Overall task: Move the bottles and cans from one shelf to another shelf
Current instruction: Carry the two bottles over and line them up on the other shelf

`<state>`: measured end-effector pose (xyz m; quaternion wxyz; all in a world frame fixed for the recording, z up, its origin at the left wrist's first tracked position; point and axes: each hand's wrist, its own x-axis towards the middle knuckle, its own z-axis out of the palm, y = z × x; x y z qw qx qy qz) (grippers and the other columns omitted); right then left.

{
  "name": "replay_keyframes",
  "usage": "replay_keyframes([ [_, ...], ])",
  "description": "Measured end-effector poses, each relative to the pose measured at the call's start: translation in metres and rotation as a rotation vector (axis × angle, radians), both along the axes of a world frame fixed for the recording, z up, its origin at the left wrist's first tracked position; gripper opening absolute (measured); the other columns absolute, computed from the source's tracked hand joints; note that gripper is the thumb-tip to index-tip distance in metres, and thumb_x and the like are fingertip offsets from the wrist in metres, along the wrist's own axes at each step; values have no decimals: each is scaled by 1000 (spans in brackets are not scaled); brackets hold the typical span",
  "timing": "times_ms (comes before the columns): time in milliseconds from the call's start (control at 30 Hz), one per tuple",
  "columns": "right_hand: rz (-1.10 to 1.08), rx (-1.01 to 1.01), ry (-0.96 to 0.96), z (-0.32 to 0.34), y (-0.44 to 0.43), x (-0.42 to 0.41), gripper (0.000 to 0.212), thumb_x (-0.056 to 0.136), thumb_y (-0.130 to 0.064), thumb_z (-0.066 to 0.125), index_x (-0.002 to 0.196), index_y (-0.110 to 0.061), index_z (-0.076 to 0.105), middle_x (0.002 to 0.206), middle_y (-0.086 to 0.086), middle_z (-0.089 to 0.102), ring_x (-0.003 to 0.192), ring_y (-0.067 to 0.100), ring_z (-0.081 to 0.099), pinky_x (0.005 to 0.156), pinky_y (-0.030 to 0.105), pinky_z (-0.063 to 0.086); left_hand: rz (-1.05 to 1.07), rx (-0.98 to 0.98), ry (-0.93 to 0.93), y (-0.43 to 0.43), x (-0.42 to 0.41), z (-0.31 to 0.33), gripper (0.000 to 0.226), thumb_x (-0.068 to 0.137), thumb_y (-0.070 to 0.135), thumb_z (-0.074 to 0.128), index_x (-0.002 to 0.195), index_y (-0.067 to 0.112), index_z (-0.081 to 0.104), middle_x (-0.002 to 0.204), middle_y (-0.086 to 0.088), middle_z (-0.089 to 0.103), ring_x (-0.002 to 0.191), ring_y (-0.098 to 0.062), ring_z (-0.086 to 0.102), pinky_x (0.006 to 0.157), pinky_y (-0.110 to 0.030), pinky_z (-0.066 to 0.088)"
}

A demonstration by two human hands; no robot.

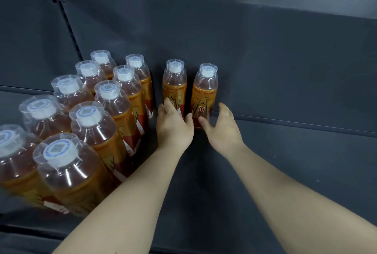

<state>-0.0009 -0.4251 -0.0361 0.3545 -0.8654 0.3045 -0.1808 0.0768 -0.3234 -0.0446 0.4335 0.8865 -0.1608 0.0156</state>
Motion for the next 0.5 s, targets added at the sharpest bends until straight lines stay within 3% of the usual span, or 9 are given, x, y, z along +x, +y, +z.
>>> replay_keyframes([
  [100,61,-118,91,3,3,-17,71,100,-46,53,157,-17,22,161,5,29,149,25,24,116,43,31,-39,90,-64,6,-15,2,71,97,38,59,154,13,24,158,-12,32,145,-31,32,115,-48,36],
  [267,156,-246,227,5,5,-48,68,104,-50,40,159,-20,16,167,5,14,154,27,4,125,45,10,-143,271,-215,21,-47,3,58,99,42,52,147,14,36,154,-12,38,145,-33,29,119,-50,28],
  [500,227,-339,322,8,12,-103,66,105,-52,31,160,-22,11,168,6,6,154,29,-1,125,46,4,-144,410,-203,42,-104,11,64,102,46,45,155,16,26,163,-10,25,152,-33,15,123,-50,16],
])
